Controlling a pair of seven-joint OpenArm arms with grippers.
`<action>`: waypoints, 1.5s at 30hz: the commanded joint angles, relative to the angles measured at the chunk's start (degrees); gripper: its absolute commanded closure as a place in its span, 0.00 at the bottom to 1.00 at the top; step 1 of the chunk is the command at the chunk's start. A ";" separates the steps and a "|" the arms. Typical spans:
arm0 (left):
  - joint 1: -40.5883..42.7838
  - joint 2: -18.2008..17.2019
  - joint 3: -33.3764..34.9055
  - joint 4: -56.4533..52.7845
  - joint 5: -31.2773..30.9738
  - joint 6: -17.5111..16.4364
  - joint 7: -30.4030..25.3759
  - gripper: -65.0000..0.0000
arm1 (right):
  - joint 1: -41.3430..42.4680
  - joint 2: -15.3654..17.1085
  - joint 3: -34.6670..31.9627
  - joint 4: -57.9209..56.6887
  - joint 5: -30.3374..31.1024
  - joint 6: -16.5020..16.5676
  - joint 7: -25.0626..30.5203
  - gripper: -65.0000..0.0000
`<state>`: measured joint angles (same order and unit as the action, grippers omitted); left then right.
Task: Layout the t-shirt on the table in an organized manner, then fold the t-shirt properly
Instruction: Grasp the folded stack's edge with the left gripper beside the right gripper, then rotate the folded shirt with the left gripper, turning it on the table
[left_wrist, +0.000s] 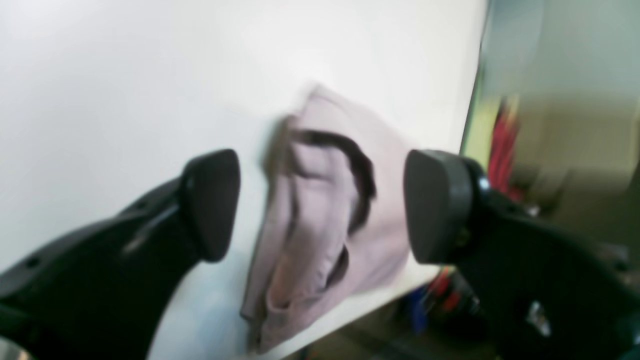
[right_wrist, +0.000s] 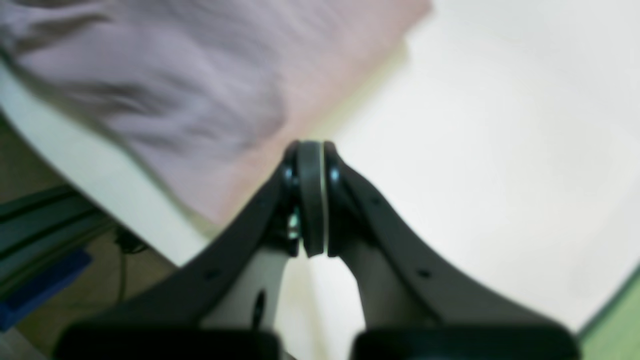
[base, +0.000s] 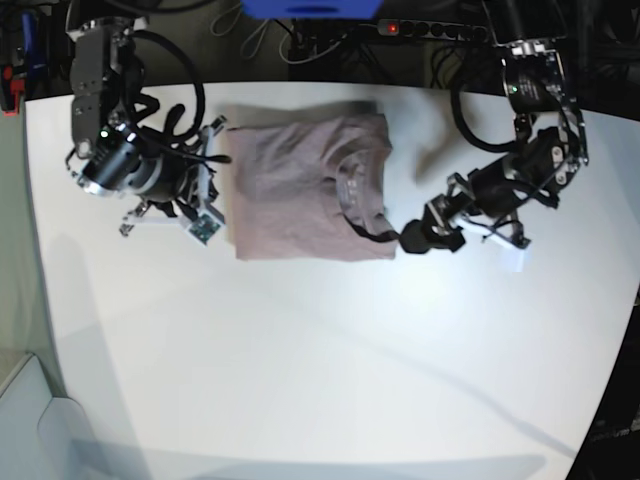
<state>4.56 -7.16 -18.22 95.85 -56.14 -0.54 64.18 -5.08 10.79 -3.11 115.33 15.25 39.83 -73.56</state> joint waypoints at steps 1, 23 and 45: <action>-1.00 -0.45 1.47 0.37 -0.78 -1.88 0.04 0.28 | 0.64 0.16 0.26 0.94 0.54 0.17 0.90 1.00; -3.37 0.61 14.92 -7.55 7.30 -3.46 -0.05 0.28 | 0.64 0.25 0.35 0.67 0.27 0.17 0.90 1.00; -3.72 0.43 23.18 -15.02 12.67 -2.76 -6.73 0.29 | 0.64 0.95 2.81 0.67 0.27 0.17 0.90 1.00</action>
<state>0.86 -6.61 4.73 81.14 -47.22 -4.73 56.25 -5.10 11.40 -0.54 115.15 15.07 39.83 -73.49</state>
